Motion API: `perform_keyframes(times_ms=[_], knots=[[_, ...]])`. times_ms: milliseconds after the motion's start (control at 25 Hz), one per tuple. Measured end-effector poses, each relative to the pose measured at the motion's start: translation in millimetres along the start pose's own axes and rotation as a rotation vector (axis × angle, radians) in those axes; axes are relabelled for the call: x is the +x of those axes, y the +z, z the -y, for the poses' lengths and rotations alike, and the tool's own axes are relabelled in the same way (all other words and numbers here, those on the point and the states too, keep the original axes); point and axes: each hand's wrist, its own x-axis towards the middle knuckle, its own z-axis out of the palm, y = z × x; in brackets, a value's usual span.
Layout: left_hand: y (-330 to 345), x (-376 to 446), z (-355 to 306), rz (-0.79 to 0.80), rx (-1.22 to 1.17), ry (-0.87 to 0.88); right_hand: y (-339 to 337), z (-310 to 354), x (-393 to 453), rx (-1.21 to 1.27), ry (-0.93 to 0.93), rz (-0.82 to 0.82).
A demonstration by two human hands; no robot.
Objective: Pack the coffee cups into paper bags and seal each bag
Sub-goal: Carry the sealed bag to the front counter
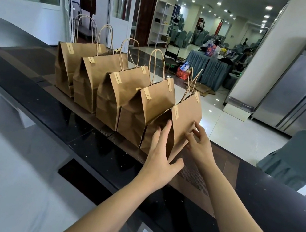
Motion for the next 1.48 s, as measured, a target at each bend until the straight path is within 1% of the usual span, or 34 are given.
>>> perform_keyframes(times_ms=[240, 640, 800, 1000, 1200, 1480], knots=[[-9.1, -17.2, -4.9, 0.011, -0.012, 0.014, -13.8, 9.9, -24.2, -0.031, 0.004, -0.021], [-13.0, -90.3, -36.1, 0.119, -0.054, 0.040, -67.3, 23.4, -117.3, -0.073, -0.016, -0.095], [-10.9, -123.2, -49.9, 0.196, -0.080, 0.069, -93.9, 24.3, -160.2, -0.109, -0.010, -0.130], [-10.6, -162.3, -65.8, 0.275, -0.049, 0.117, -130.9, 17.2, -225.5, -0.128, 0.012, -0.225], [-11.4, -208.1, -85.0, 0.368, -0.070, 0.167, -165.8, 11.3, -300.1, -0.121, 0.060, -0.358], [-9.5, -277.6, -96.8, 0.506, -0.102, 0.200, -179.8, 7.3, -404.5, -0.122, 0.130, -0.477]])
